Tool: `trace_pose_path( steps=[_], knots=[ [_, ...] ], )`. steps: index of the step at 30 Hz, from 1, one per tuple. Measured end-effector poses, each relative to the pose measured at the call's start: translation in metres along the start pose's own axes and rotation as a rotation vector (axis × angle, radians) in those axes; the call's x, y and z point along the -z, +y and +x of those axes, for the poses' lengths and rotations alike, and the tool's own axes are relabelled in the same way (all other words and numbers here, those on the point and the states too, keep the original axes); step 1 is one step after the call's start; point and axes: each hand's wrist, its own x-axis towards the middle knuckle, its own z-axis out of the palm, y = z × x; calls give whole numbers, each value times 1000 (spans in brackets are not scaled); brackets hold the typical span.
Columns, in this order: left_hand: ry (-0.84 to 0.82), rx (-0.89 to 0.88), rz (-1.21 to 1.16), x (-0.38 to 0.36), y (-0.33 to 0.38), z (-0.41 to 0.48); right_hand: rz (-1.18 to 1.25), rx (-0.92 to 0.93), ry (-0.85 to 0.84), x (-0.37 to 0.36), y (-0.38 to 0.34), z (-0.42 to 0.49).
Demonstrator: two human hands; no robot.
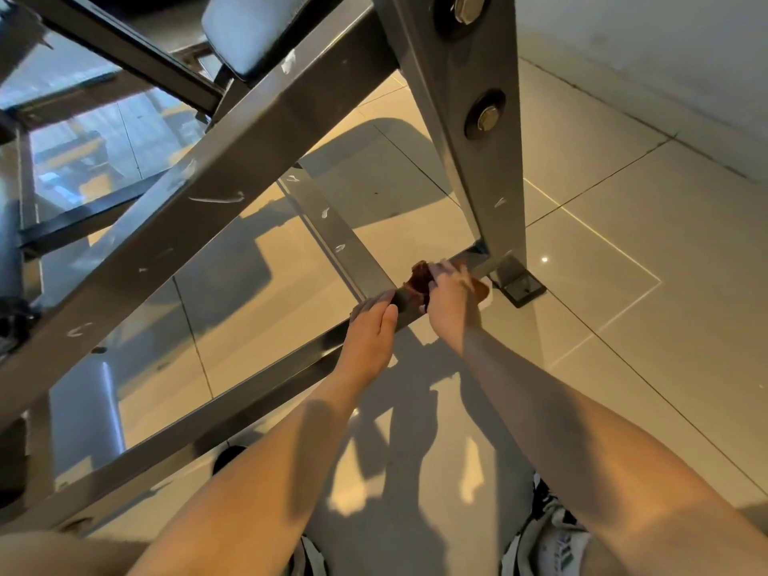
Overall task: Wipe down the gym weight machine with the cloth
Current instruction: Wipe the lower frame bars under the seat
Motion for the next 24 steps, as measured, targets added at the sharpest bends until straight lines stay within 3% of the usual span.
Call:
trace_pose_path(
  steps=[2,5,9,12,15,19,24],
  knots=[
    [20,-7,-53,-2,0,1,-30,126,-39,-9,-6,-16],
    [48,-45,-138,-6,4,-5,164,156,-68,-4,-8,-37],
    [43,-147,-129,-9,16,-18,428,-83,22,10,1,-54],
    [-36,-50,-182,-13,28,-29,748,-288,55,12,4,-71],
    [-79,-21,-321,-17,32,-37,1003,-368,-19,12,-2,-86],
    [23,57,-393,-16,28,-37,1021,-370,39,11,1,-96],
    [14,164,-572,-12,32,-32,1086,-498,136,14,18,-106]
  ],
)
